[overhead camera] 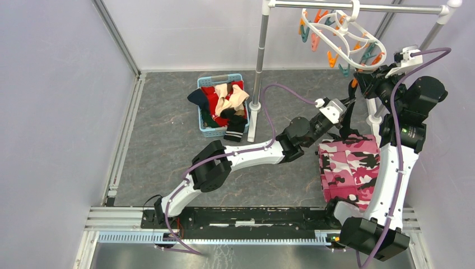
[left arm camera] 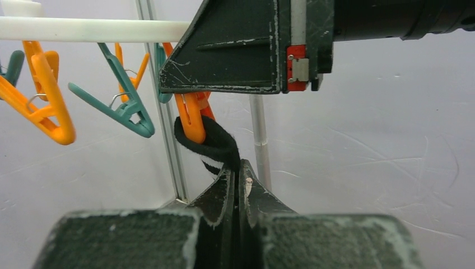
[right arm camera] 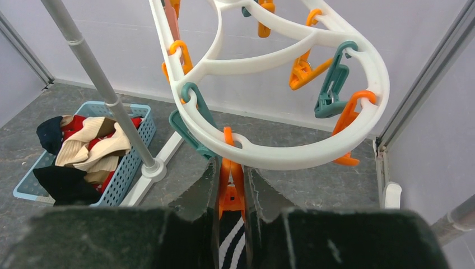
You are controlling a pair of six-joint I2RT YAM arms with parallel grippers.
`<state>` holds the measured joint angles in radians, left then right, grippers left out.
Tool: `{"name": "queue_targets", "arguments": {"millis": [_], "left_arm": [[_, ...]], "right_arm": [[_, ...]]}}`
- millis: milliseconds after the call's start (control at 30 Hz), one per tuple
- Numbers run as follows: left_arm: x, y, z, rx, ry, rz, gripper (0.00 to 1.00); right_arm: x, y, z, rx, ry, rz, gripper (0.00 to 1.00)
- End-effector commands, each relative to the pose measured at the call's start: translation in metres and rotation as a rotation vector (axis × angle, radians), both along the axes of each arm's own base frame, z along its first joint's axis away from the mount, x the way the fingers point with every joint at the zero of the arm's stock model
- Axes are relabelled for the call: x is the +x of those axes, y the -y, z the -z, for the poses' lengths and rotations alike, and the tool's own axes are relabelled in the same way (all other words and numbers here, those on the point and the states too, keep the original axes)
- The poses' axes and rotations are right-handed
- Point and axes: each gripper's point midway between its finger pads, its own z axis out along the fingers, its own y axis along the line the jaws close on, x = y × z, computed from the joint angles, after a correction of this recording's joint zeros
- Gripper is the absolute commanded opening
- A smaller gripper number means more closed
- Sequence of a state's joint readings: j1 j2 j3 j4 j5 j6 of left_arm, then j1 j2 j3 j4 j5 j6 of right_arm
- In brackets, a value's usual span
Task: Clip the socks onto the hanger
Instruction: Clamp the sock onto the hanger.
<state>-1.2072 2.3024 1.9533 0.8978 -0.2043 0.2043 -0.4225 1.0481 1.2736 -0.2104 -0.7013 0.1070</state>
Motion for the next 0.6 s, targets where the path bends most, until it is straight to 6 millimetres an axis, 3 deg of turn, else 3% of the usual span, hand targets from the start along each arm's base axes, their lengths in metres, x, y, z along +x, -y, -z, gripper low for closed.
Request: {"name": "queue_targets", "arguments": {"millis": [0,200,567], "left_arm": [[-0.0091,-0.0010,-0.0232,-0.033,0.052,-0.021,0.02],[-0.0080,-0.0018,-0.0265,-0.036,0.045,-0.039,0.02],[-0.0071,-0.0028,-0.0289,-0.041,0.037,-0.040,0.02]], "right_arm": [[0.0009,0.0044,0.0036,-0.003,-0.007,0.030,0.13],[-0.0021,0.0003,0.0012,-0.006,0.001,0.014,0.16],[-0.0079,-0.0024,-0.0018,-0.019,0.010,0.011,0.42]]}}
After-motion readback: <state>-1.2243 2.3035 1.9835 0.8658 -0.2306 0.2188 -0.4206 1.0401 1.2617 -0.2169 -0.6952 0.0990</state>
